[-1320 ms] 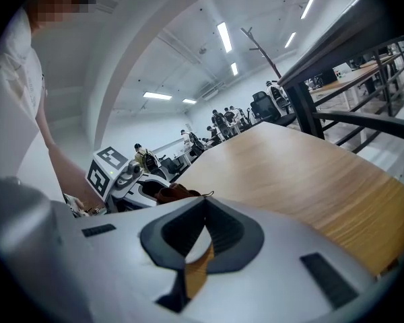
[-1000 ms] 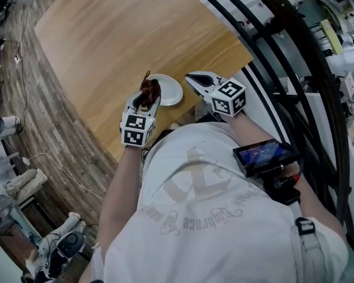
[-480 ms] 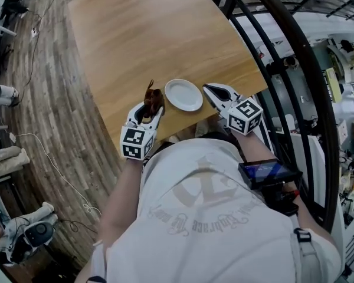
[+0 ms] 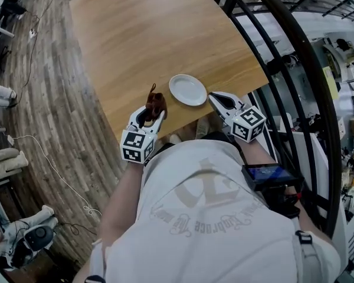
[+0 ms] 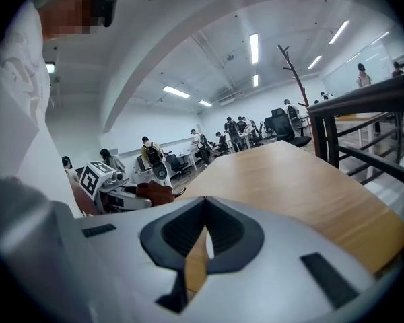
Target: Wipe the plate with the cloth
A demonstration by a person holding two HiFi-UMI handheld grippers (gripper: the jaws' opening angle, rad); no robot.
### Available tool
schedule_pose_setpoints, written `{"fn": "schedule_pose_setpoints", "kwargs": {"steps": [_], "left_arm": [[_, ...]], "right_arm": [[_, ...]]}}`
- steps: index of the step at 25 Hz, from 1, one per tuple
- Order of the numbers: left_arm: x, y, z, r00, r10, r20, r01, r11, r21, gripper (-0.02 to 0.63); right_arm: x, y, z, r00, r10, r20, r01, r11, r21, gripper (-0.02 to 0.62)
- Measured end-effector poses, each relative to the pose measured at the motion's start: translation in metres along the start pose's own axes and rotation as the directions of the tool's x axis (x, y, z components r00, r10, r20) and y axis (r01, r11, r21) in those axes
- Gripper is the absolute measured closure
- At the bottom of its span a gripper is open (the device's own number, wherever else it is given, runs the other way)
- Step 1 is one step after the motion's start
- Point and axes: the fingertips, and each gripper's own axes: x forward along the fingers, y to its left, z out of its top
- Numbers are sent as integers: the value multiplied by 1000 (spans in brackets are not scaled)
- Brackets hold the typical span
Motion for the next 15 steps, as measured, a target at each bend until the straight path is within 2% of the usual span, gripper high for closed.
{"fn": "schedule_pose_setpoints", "kwargs": {"steps": [8, 15], "left_arm": [[4, -3, 3, 999, -50, -2, 50, 998, 28, 436], [15, -16, -6, 998, -56, -1, 56, 998, 32, 436]], "right_arm": [[-1, 7, -6, 1000, -30, 6, 30, 1000, 8, 581], [-10, 0, -15, 999, -33, 13, 33, 999, 2, 581]]}}
